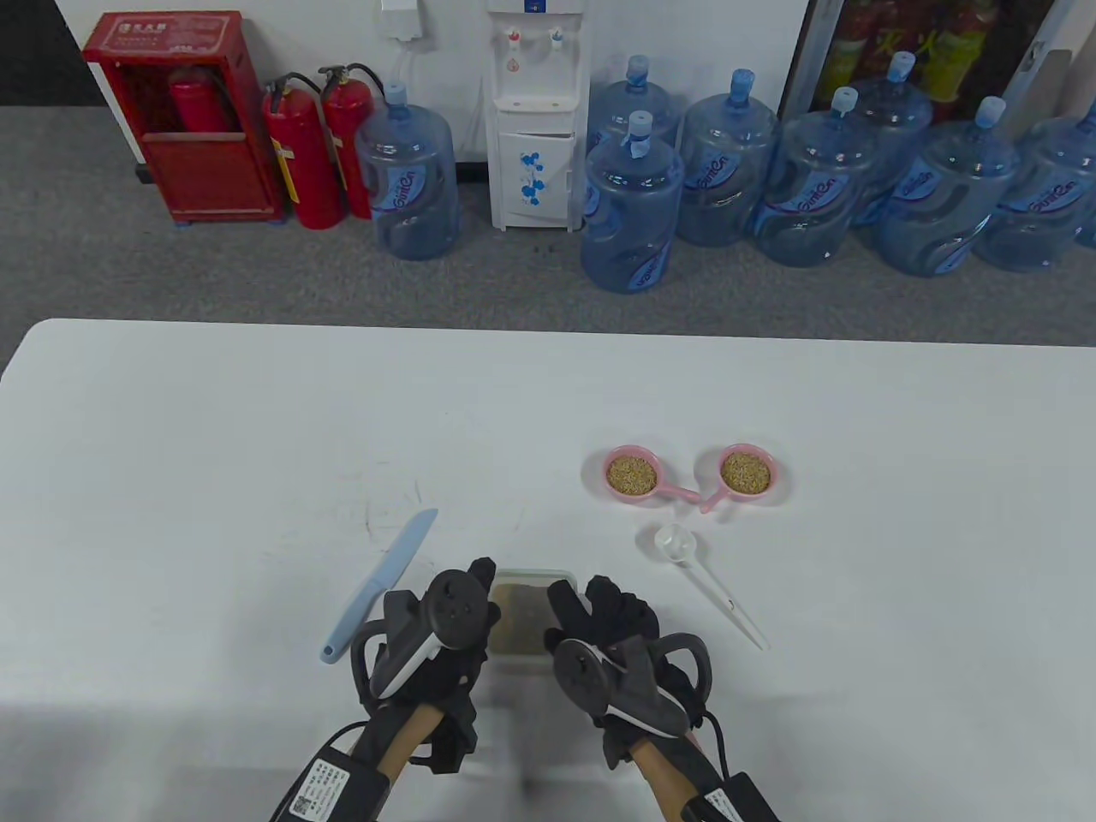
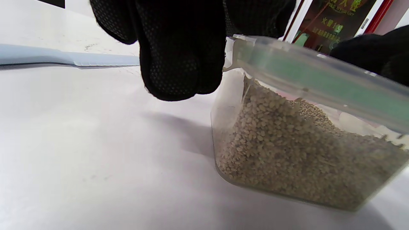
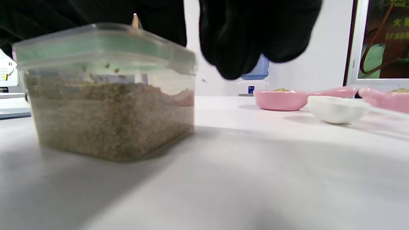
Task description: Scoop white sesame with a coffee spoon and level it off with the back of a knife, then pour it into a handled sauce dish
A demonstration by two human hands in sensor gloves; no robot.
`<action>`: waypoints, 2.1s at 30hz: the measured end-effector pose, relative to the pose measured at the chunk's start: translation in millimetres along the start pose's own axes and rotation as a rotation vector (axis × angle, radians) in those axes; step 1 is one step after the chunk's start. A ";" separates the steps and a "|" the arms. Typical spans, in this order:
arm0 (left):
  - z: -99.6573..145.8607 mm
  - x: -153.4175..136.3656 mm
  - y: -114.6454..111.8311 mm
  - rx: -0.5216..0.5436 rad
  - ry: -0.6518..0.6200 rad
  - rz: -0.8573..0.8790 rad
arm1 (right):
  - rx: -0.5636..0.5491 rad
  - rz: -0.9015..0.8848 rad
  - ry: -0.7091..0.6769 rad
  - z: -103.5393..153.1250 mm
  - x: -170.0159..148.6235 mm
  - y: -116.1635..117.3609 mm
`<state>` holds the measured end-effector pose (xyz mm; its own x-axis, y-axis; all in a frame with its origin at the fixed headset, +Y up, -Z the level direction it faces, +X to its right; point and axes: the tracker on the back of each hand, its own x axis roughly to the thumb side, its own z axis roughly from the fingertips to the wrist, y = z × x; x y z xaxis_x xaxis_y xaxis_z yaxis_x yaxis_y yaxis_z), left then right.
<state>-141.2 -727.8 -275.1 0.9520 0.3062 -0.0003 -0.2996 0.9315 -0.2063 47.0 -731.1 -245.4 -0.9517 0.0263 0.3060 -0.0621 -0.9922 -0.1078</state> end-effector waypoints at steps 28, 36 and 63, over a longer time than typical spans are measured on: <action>-4.7 -10.0 0.1 -0.061 -0.024 0.069 | 0.115 -0.250 -0.012 -1.4 -17.4 5.2; -1.4 -20.5 12.9 0.008 -0.035 -0.002 | 0.119 -0.281 -0.002 4.0 -33.9 -12.4; 1.8 -65.1 43.3 0.364 0.026 -0.237 | -0.270 -0.223 0.322 27.8 -113.8 -38.4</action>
<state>-216.3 -707.0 -282.2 0.9970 0.0751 -0.0197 -0.0712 0.9853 0.1551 166.0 -699.3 -249.8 -0.9485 0.3135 0.0452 -0.3105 -0.8924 -0.3275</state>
